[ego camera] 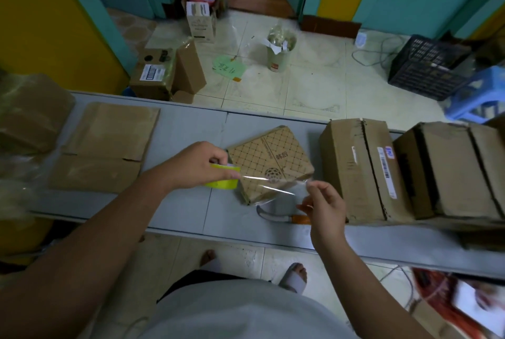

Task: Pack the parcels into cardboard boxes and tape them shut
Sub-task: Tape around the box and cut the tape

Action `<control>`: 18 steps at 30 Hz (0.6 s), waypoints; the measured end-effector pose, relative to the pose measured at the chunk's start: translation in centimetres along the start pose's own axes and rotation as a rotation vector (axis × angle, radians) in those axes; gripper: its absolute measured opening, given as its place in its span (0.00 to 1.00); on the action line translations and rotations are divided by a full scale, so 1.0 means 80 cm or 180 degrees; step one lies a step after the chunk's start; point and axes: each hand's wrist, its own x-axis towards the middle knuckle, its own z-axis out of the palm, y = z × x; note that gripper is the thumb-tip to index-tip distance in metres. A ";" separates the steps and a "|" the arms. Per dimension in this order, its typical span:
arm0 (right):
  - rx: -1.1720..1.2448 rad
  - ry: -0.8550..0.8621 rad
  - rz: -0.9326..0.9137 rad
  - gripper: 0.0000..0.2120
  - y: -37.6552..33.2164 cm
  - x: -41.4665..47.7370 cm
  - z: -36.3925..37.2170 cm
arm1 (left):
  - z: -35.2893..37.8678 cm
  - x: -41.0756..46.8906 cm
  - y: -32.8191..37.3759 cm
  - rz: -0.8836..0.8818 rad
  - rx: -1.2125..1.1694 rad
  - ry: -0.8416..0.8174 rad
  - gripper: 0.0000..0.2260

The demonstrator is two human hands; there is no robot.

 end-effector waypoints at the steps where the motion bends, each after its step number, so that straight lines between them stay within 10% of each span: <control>1: -0.0020 -0.0005 0.0004 0.05 0.002 -0.001 -0.003 | -0.003 0.001 0.003 0.0045 -0.0043 -0.0046 0.25; 10: -0.0542 -0.0249 -0.0717 0.03 -0.022 0.001 -0.018 | -0.024 -0.008 0.025 0.0288 -0.0164 -0.0611 0.14; 18: -0.0507 -0.0525 -0.0771 0.04 -0.040 -0.002 -0.008 | -0.013 -0.032 0.046 0.0824 -0.1252 0.0070 0.13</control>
